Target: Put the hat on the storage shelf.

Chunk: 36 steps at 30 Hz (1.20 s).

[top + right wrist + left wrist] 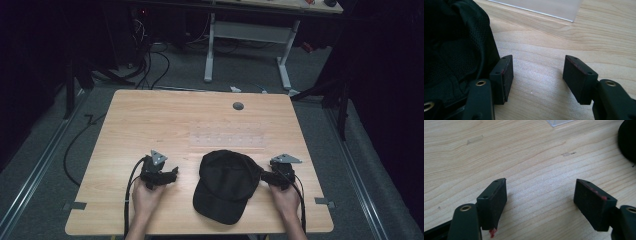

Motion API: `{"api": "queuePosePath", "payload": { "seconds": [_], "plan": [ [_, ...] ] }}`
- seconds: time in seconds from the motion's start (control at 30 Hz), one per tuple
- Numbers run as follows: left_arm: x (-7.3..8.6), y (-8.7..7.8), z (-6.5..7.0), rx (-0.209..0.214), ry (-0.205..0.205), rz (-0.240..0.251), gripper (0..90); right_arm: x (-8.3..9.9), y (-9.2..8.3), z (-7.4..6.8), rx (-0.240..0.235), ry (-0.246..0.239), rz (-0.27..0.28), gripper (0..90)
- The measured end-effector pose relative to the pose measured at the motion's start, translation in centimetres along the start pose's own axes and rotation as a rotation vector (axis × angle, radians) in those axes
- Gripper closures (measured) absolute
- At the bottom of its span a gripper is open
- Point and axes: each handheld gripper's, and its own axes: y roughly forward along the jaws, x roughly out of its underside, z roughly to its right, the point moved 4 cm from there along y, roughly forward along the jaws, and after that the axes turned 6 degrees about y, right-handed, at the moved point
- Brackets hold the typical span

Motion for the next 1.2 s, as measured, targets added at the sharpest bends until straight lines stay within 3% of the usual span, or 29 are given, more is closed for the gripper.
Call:
{"api": "queuePosePath", "payload": {
  "seconds": [0.73, 0.83, 0.93, 1.2],
  "plan": [
    [0.09, -0.06, 0.12, 0.007, 0.004, -0.005, 25.0, -0.02, 0.01, -0.02, 0.003, 0.001, 0.0, 41.7],
    [0.1, -0.07, 0.14, 0.007, 0.004, -0.005, 24.9, -0.01, -0.02, -0.03, 0.003, 0.0, 0.0, 44.2],
    [0.11, -0.09, 0.15, 0.007, 0.004, -0.004, 24.9, -0.06, -0.02, 0.03, 0.006, 0.001, 0.011, 52.7],
    [0.12, -0.1, 0.16, 0.007, 0.005, -0.004, 24.8, -0.39, -0.29, 0.2, 0.0, 0.004, 0.019, 54.1]
  ]
}}
